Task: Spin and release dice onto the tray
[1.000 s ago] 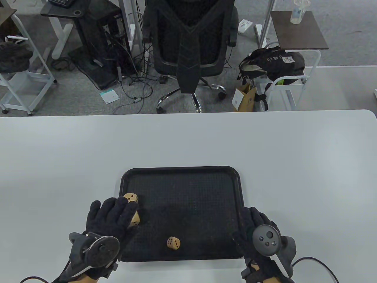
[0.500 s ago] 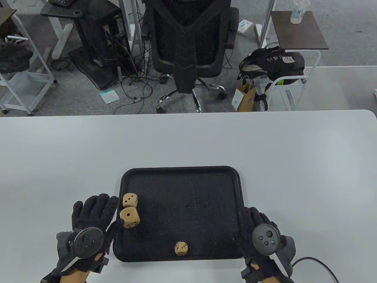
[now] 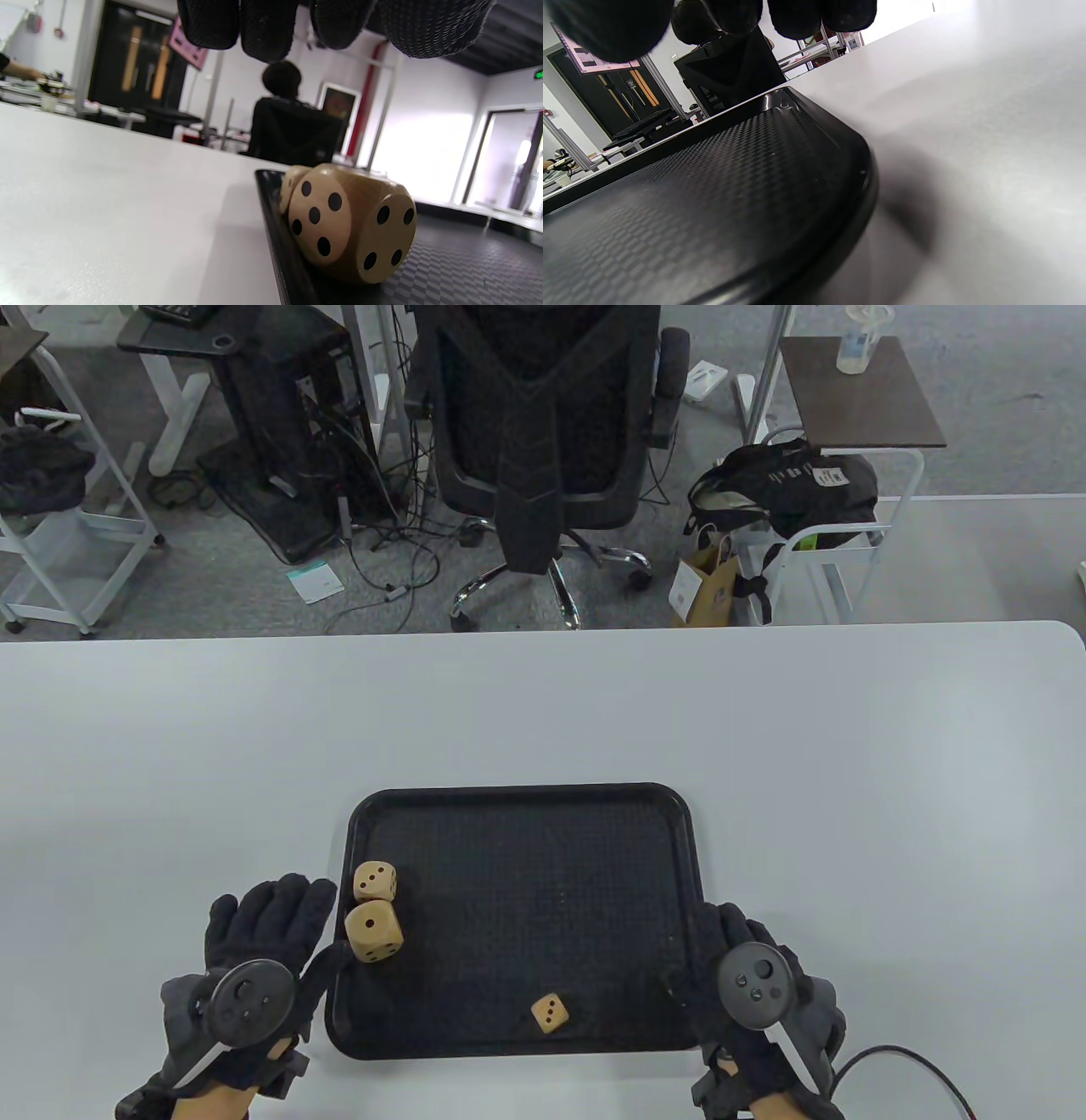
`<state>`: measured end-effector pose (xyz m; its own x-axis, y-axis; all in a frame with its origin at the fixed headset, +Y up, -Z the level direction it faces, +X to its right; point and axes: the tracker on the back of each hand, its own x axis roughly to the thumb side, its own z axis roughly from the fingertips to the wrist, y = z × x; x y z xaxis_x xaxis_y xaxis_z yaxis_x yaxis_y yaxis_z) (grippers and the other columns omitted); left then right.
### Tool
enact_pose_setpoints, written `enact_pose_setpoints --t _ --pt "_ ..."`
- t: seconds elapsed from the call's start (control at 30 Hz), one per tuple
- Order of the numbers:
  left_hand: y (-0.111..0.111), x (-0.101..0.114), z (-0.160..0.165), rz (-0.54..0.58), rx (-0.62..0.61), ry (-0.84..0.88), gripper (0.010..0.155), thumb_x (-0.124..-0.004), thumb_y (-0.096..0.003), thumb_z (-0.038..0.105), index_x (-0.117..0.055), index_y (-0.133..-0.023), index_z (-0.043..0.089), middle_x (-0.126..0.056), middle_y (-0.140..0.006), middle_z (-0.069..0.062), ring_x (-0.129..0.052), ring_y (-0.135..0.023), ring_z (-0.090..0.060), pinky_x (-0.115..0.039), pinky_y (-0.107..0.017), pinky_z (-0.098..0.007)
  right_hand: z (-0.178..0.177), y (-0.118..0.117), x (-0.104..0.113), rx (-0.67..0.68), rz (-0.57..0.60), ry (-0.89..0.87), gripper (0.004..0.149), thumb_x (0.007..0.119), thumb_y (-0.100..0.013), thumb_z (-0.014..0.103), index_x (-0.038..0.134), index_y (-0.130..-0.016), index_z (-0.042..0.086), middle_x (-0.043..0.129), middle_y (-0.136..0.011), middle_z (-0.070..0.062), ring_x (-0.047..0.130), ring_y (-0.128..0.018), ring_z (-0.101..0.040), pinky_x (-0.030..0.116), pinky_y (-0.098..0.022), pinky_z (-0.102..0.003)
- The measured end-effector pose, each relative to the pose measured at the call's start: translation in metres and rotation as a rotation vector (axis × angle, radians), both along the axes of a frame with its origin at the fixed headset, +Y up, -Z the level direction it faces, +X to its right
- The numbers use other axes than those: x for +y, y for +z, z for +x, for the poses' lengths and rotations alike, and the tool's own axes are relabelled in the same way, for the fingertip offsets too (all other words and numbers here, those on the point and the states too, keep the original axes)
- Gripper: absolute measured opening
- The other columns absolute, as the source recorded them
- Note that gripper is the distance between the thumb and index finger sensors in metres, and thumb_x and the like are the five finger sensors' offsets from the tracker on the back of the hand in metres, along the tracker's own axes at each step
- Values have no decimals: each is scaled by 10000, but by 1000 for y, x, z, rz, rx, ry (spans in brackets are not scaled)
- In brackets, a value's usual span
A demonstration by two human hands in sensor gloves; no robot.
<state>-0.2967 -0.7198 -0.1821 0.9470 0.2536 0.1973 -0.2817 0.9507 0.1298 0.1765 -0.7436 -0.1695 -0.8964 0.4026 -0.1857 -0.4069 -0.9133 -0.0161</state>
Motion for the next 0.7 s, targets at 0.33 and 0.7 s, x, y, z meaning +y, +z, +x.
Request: enact_pose_setpoints --t 0.33,0.7 --pt "0 -2 3 -5 -10 -8 676 -693 -450 571 -564 -1056 301 -589 -1129 -134 -617 -1030 -482 -339 -768 -710 -2 0 0 8 6 13 780 717 -348 593 455 -1047 366 433 -1144 13 467 -1066 -310 372 -787 -621" --pt "2 -8 14 -23 -44 -61 676 -693 -448 571 -564 -1054 302 -587 -1129 -134 -618 -1028 -481 -341 -769 -708 -7 0 -4 1 -2 50 790 713 -348 596 422 -1050 382 347 -1157 20 413 -1077 -300 347 -793 -618"
